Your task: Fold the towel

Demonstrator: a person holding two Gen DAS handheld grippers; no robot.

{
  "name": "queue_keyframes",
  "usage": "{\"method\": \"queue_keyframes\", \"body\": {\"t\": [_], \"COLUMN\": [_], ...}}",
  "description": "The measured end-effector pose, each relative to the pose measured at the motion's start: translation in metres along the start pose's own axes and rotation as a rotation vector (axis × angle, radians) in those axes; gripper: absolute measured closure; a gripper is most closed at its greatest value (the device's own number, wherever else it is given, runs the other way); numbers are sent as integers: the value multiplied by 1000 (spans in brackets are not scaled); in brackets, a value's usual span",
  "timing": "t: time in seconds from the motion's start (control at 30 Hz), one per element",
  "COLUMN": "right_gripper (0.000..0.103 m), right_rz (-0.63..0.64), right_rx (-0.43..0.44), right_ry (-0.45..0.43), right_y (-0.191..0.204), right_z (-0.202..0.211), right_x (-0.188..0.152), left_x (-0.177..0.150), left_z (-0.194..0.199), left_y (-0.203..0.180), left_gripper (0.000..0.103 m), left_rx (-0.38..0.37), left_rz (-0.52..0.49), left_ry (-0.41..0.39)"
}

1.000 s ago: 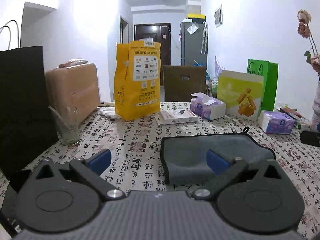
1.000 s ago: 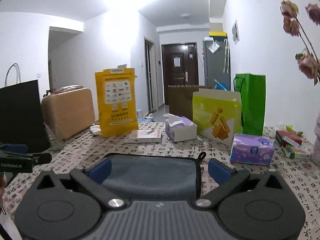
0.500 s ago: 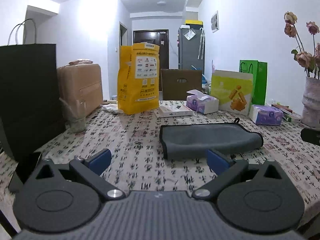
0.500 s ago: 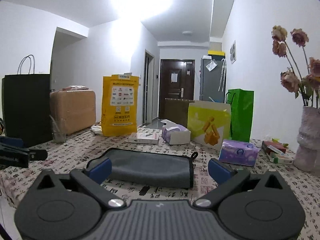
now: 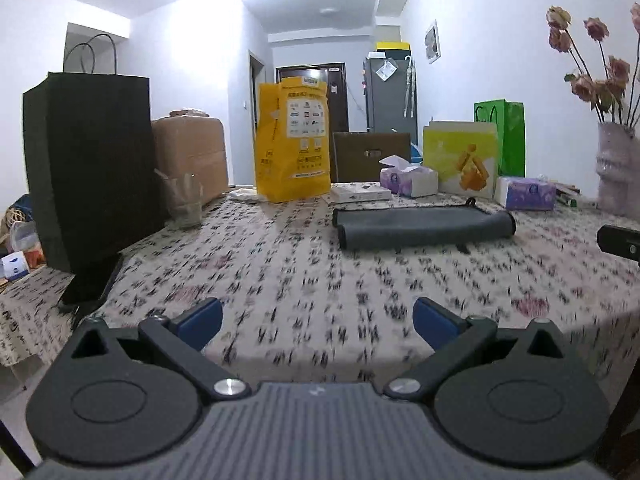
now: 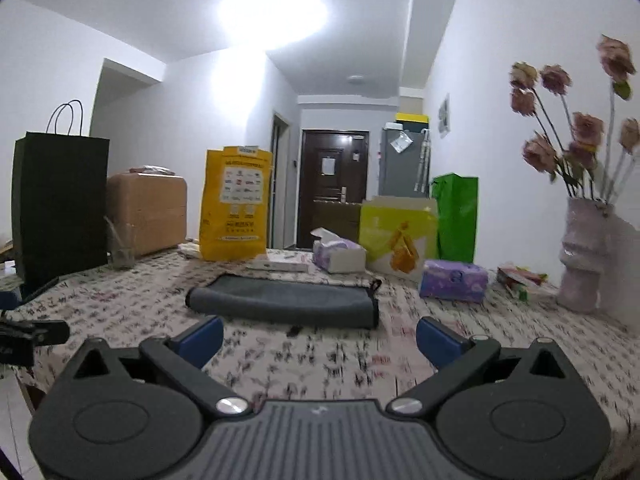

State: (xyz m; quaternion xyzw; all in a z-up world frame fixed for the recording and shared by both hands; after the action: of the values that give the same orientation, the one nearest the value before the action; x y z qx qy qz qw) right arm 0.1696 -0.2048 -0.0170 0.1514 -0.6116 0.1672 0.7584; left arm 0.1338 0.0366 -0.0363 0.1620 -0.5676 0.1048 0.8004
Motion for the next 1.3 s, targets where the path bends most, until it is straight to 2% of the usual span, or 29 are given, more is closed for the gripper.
{"method": "queue_keyframes", "body": {"t": [0.17, 0.27, 0.37, 0.63, 0.8, 0.93, 1.3], "right_gripper": [0, 0, 0, 0, 0, 0, 0], "right_rz": [-137, -170, -193, -152, -158, -155, -132], "right_rx": [-18, -37, -20, 66, 81, 82, 93], "right_ry": [-4, -16, -23, 0, 34, 29, 32], "right_y": [-5, -4, 2, 30, 37, 38, 41], "right_z": [21, 38, 52, 69, 74, 77, 76], "right_x": [-29, -38, -45, -52, -59, -58, -55], "left_x": [-13, -17, -20, -29, -34, -35, -34], "left_z": [12, 21, 27, 43, 47, 49, 50], "left_y": [-1, 6, 9, 5, -1, -3, -3], "left_gripper": [0, 0, 0, 0, 0, 0, 0], "left_rx": [-19, -9, -19, -52, -86, -100, -105], "left_rz": [-25, -7, 1, -38, -43, -47, -39], "left_ry": [-30, -46, -49, -42, -19, -23, -29]}}
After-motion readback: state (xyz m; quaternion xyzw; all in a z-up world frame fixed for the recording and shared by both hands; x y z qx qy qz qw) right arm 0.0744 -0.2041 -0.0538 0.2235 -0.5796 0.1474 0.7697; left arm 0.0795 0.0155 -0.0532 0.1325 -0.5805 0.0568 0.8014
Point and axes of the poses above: each gripper's, at about its wrist camera, not at the fingertips, and z roughly against the way its jaws point, y to its left, x to its top, the point moved 7 cm from there along -z, roughly the way its jaws point, and after that the axes turned 12 degrees about x, right-handed, at the moved point
